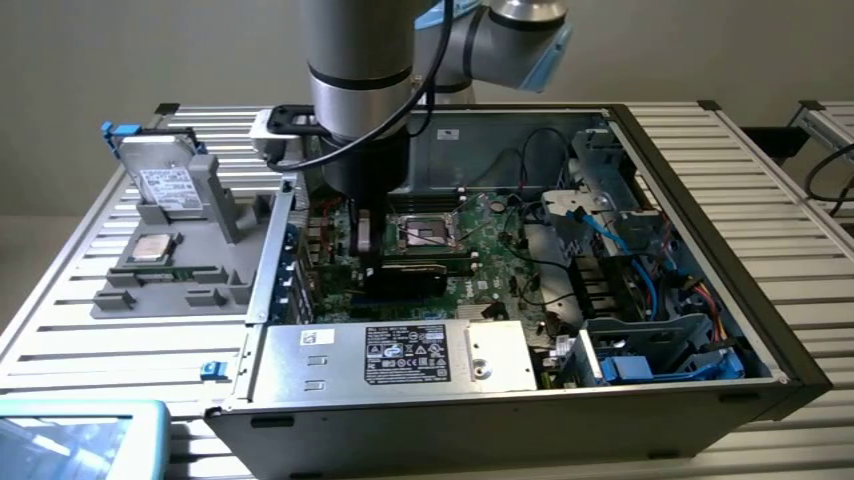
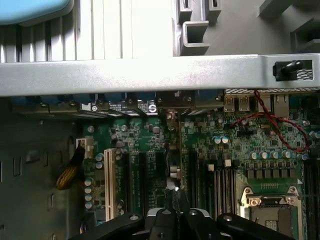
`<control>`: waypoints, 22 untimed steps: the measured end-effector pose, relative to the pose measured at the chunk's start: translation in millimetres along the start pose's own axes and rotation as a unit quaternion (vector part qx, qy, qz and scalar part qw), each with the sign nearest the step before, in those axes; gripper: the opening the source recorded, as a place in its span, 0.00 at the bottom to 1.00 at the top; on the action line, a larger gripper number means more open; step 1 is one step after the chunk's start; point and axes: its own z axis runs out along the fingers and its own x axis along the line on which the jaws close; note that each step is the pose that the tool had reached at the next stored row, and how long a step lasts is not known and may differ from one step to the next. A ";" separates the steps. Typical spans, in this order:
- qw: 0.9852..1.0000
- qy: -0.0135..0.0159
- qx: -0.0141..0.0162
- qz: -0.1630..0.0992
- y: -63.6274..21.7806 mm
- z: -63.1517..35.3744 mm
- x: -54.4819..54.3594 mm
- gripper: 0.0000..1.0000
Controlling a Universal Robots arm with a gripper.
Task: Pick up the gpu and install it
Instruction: 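Press down on the gpu until it lock into place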
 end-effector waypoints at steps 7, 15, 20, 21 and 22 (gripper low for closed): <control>1.000 -0.011 0.000 0.004 3.4 5.2 -0.4 0.12; 1.000 -0.014 0.000 0.015 4.6 10.9 -0.4 0.12; 1.000 -0.016 0.000 0.027 5.5 12.7 -0.6 0.12; 0.999 -0.016 0.000 0.028 6.3 12.6 -0.4 0.12; 0.999 -0.016 0.000 0.030 7.2 12.5 -0.4 0.12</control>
